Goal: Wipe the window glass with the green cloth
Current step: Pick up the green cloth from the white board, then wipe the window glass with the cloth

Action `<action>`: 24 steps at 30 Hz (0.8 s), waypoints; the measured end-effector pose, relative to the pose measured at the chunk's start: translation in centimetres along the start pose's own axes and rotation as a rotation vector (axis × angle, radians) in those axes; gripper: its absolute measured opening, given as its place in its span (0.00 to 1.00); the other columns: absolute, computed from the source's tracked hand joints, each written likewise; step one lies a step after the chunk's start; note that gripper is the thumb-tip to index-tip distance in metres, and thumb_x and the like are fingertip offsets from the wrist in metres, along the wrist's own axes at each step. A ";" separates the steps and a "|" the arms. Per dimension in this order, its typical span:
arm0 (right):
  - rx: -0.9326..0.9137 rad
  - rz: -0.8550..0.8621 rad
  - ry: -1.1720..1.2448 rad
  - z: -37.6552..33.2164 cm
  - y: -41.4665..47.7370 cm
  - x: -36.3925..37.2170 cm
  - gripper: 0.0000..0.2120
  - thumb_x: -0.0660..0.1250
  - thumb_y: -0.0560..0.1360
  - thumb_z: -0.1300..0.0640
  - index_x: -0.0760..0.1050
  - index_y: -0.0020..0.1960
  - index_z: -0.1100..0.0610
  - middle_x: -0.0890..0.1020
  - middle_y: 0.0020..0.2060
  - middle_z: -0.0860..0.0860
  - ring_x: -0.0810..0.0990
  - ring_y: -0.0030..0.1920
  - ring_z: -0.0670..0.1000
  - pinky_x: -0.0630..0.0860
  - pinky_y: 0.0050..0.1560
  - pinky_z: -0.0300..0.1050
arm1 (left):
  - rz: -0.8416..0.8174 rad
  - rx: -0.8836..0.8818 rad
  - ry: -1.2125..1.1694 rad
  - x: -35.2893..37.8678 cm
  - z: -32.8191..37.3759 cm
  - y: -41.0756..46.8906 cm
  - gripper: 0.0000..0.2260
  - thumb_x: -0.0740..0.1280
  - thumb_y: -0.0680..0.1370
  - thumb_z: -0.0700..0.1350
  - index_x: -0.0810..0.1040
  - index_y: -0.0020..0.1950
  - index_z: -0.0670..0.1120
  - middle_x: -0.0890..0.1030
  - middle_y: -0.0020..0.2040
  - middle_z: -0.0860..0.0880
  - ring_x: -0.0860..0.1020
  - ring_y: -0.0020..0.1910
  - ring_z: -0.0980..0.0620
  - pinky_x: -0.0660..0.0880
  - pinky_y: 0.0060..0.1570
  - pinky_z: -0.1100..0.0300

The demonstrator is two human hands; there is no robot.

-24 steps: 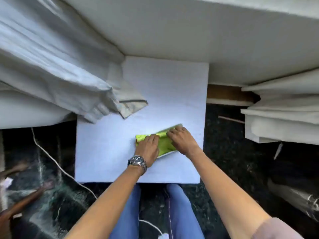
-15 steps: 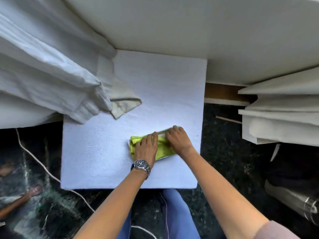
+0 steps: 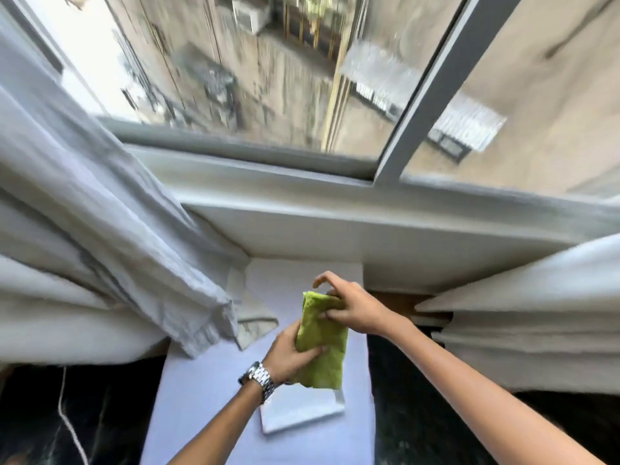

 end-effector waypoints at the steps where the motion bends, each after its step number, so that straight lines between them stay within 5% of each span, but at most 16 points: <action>1: -0.050 0.078 -0.003 -3.0 -0.4 -3.7 0.22 0.72 0.75 0.63 0.69 0.65 0.53 0.82 0.42 0.55 0.77 0.40 0.55 0.77 0.44 0.53 | 0.034 0.057 -0.024 -1.7 4.1 -0.2 0.20 0.77 0.67 0.54 0.79 0.58 0.60 0.88 0.51 0.58 0.85 0.50 0.59 0.83 0.56 0.56; 4: -0.226 0.335 -0.064 -14.3 -2.6 -17.0 0.20 0.73 0.74 0.68 0.74 0.63 0.56 0.82 0.51 0.52 0.78 0.47 0.46 0.74 0.48 0.39 | 0.146 0.260 -0.038 -8.6 20.0 -1.8 0.21 0.77 0.70 0.50 0.77 0.61 0.52 0.87 0.52 0.52 0.83 0.51 0.57 0.82 0.54 0.57; 7: -0.428 0.602 -0.230 -27.6 -6.7 -29.9 0.17 0.74 0.74 0.65 0.75 0.59 0.53 0.77 0.53 0.47 0.77 0.50 0.47 0.72 0.47 0.28 | 0.250 0.487 -0.022 -15.5 36.4 -4.3 0.18 0.76 0.71 0.44 0.76 0.57 0.49 0.85 0.50 0.50 0.83 0.48 0.55 0.83 0.51 0.55; 13: -0.819 1.107 -0.636 -50.7 -19.7 -46.4 0.16 0.74 0.75 0.67 0.78 0.62 0.63 0.78 0.60 0.60 0.81 0.51 0.54 0.82 0.46 0.46 | 0.493 0.880 0.094 -25.2 63.6 -14.5 0.18 0.75 0.74 0.33 0.74 0.60 0.45 0.85 0.53 0.40 0.85 0.52 0.39 0.85 0.47 0.38; 15: -0.819 1.228 -0.745 -56.2 -23.5 -50.0 0.15 0.72 0.78 0.65 0.77 0.64 0.63 0.76 0.63 0.60 0.84 0.50 0.58 0.84 0.45 0.50 | 0.601 0.973 0.173 -27.8 70.4 -18.8 0.19 0.75 0.74 0.35 0.75 0.62 0.42 0.84 0.54 0.40 0.85 0.50 0.41 0.85 0.46 0.44; 19: -0.682 1.317 -1.002 -62.2 -25.5 -53.2 0.14 0.65 0.82 0.63 0.73 0.67 0.59 0.73 0.68 0.57 0.83 0.56 0.59 0.82 0.53 0.43 | 0.672 1.070 0.427 -28.9 78.1 -24.1 0.23 0.76 0.73 0.36 0.73 0.65 0.40 0.83 0.52 0.48 0.82 0.43 0.54 0.79 0.37 0.73; 24: -0.409 1.368 -1.370 -62.8 -23.0 -54.3 0.18 0.64 0.81 0.64 0.72 0.71 0.58 0.67 0.75 0.59 0.75 0.70 0.59 0.73 0.72 0.57 | 0.651 1.036 0.718 -29.6 80.1 -25.8 0.23 0.75 0.76 0.41 0.72 0.68 0.38 0.83 0.59 0.39 0.84 0.53 0.45 0.84 0.54 0.50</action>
Point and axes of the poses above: each hand's wrist, its own y-axis towards the middle knuckle, its own x-axis out of the palm, z = x × y, the point moved 10 cm from there along y, towards the middle knuckle
